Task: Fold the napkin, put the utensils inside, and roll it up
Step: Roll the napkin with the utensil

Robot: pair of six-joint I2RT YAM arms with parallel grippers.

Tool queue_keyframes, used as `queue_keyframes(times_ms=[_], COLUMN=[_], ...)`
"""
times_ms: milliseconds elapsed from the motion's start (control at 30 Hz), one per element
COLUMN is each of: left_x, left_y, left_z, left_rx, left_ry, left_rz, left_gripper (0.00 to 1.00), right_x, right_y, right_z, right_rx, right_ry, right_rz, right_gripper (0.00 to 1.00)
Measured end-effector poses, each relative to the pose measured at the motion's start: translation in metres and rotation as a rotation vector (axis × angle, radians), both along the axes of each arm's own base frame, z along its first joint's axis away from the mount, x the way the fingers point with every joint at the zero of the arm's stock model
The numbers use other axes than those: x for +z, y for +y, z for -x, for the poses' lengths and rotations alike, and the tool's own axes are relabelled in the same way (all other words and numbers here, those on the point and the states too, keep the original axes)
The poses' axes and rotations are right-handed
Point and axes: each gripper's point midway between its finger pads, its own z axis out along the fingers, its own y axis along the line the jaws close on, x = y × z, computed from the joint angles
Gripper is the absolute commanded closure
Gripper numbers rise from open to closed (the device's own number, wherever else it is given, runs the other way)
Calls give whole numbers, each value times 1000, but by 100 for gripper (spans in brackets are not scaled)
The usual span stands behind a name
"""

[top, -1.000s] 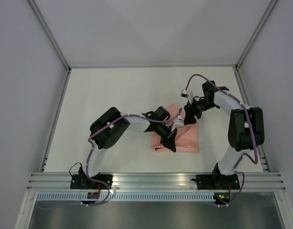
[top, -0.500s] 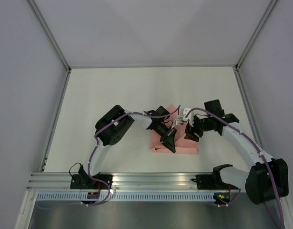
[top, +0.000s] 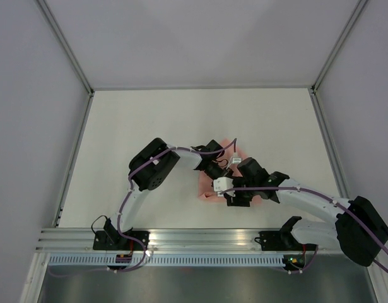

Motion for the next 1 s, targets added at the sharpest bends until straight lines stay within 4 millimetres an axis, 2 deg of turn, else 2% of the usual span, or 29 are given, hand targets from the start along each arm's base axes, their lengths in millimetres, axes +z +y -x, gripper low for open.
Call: queue_keyframes(times_ms=[200,267,400,533,633,800,1000], left_x=[0,0,0,0,-1,2,6], left_y=[2,4,6,8,10,13,17], left_z=[-1,-2,-2,-5,-8,-14,-23], left_rx=[6,11,16,26,42,74,128], left_ry=[26,35,49,59,67,77,32], left_rz=[-13,-20,-29,-39,-53,-82,-128], left_gripper=[98,98,91,78,72,69,66], right_x=[-19,-20,-21,-23,-24,-24,-24], right_y=[1,3,6,8,10,12,14], right_z=[1,0,-4,-2,-4,-8,-12], right_rx=[5,2,-5,-9,-11,-9,9], right_ry=[-13,-20,-32,-20,-17,-16,23], right_rz=[66,68,66,67,68,73,94], right_gripper=[40,41,51,63,71,82,86])
